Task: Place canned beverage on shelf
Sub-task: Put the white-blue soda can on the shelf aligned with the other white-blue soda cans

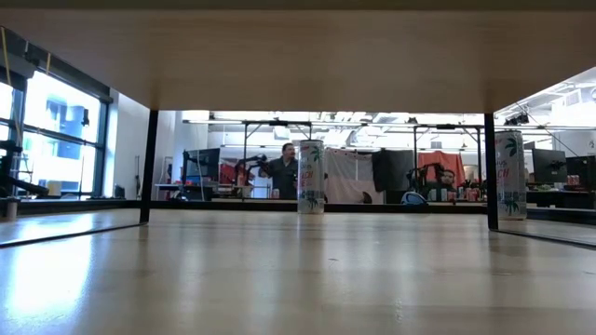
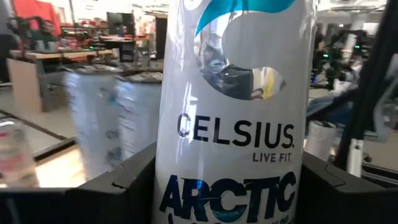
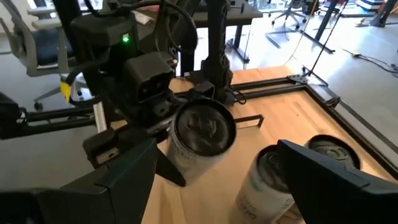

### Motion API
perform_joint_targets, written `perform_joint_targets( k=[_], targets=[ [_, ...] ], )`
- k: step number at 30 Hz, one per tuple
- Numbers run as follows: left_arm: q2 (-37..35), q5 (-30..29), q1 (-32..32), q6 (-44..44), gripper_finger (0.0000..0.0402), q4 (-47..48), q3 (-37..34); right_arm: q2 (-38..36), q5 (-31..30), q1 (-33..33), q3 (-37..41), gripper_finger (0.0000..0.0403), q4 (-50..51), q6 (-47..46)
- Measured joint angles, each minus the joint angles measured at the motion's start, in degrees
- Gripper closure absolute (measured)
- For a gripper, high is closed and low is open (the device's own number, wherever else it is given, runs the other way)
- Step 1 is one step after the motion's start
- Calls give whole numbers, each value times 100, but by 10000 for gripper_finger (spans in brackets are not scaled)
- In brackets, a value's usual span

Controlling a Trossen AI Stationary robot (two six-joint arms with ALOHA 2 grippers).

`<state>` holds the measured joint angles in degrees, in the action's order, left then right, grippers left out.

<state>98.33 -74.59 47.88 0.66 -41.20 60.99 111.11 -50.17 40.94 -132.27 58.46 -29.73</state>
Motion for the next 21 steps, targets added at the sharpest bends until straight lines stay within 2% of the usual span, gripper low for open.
perform_joint_targets(
  k=[7,11,16,21],
  targets=[
    [607,369,217,-964,159,-1761,0,100,22,146,2,89,-55,4],
    [972,252,492,-1738,159,-2890,2,100,-26,231,1,89,-133,5],
    [1427,-39,787,-2487,159,-3726,197,100,-63,300,2,89,-173,-5],
    [1620,-326,512,-2604,159,-4298,289,114,-86,298,1,89,-244,-29]
  ],
)
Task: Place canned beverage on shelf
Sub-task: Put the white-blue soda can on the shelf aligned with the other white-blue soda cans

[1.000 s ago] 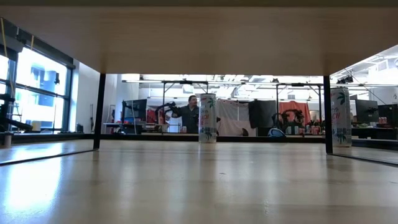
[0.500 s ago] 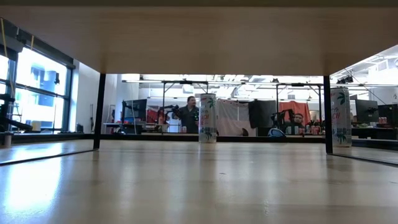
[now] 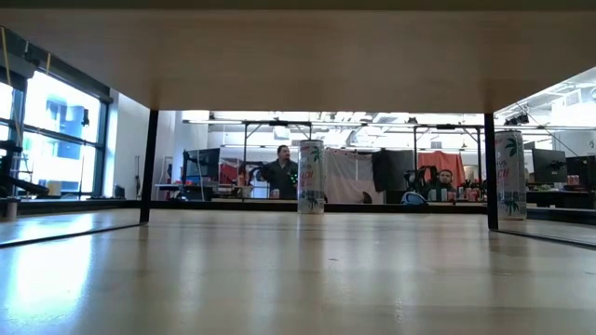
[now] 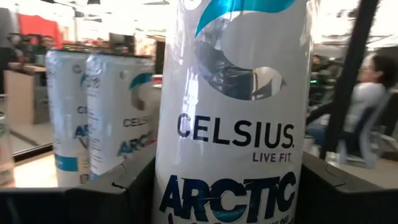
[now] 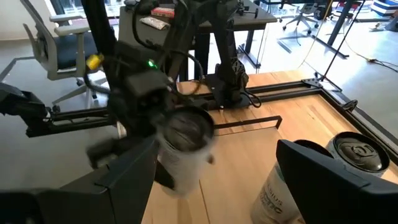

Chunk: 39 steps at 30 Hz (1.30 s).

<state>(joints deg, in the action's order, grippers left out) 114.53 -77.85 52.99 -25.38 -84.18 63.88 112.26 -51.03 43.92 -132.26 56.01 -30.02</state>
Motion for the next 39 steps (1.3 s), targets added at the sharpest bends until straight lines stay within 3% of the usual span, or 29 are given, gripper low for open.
perform_joint_targets(
  k=[13,23,28,34,39],
  targets=[
    [6,-252,-293,-130,159,371,-39,488,15,-64,1,89,-451,205],
    [1,-39,-341,-79,159,337,-362,521,839,-352,1,89,475,828],
    [0,62,-332,-763,159,-559,-605,521,1205,-502,1,89,788,882],
    [-164,558,-334,-248,159,-579,-1031,729,1321,-500,0,89,287,1354],
    [-247,469,-347,-604,159,-577,-1054,840,1165,-529,1,89,-2,1489]
  ],
)
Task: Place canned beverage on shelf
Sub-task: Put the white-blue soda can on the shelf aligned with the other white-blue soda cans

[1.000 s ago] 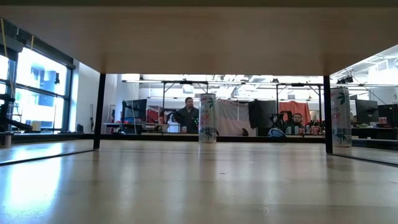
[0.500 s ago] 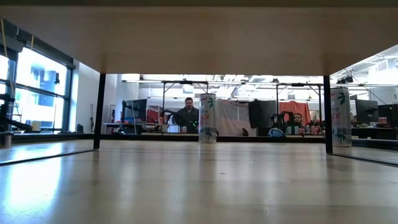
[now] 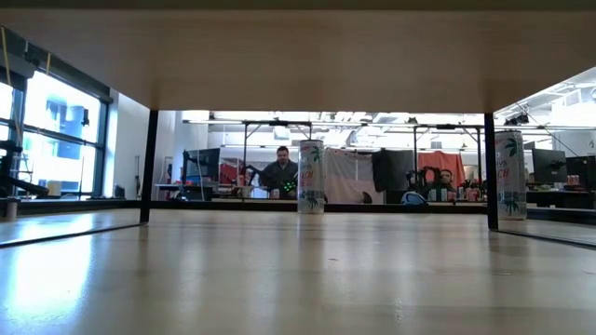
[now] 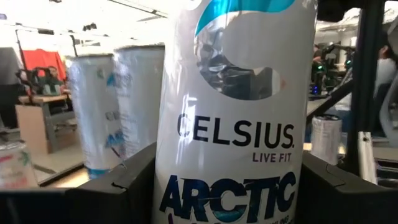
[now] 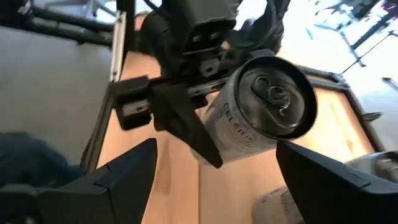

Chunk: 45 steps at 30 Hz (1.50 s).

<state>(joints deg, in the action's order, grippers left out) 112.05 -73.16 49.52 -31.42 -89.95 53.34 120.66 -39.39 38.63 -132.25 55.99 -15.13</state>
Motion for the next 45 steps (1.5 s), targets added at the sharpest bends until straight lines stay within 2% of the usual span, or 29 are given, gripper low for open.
perform_joint_targets(
  k=[7,17,29,40,45],
  targets=[
    [-135,4,-59,-217,158,0,-4,-2,-357,-33,0,89,-101,228],
    [-127,-80,-121,8,158,219,-4,14,9,-127,0,89,486,-82],
    [-127,-27,-262,430,157,614,-4,15,103,-194,0,89,377,-110],
    [-123,-281,-364,413,122,676,-4,15,148,-268,0,89,402,-280],
    [-125,-311,-358,418,117,645,4,15,148,-260,0,89,421,-280]
  ],
)
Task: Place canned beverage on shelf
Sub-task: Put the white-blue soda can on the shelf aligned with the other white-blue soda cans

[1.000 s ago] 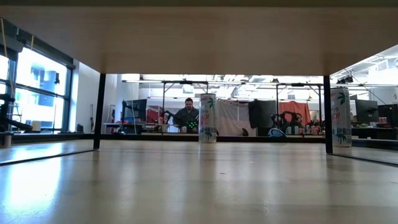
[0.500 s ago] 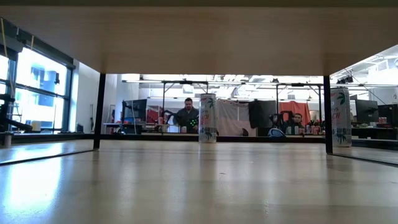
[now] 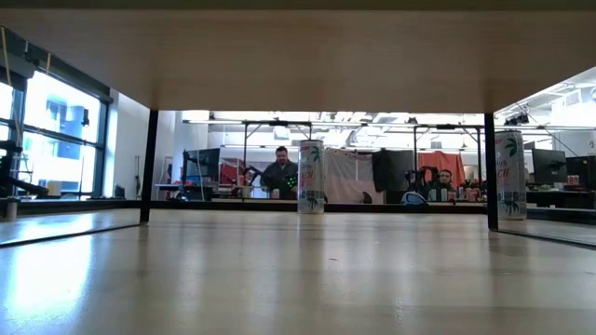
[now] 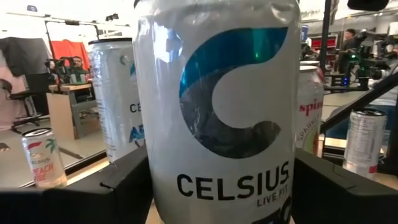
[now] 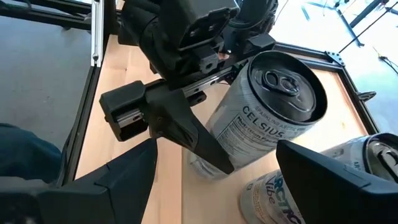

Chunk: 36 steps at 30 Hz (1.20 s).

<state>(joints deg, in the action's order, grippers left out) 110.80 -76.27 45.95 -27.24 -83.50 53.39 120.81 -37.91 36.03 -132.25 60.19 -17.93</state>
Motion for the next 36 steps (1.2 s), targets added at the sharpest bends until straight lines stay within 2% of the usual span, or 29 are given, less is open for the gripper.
perform_joint_targets(
  k=[8,18,29,36],
  targets=[
    [-63,-177,63,-231,116,-82,-2,-4,-131,2,0,89,-100,37],
    [-497,-77,194,-391,115,19,-2,-9,-129,11,0,89,-145,15],
    [-758,-181,203,-433,64,137,-2,-15,-129,11,0,89,-145,-11],
    [-1126,-14,195,-589,59,159,-2,-15,-131,11,0,89,-158,-7]
  ],
)
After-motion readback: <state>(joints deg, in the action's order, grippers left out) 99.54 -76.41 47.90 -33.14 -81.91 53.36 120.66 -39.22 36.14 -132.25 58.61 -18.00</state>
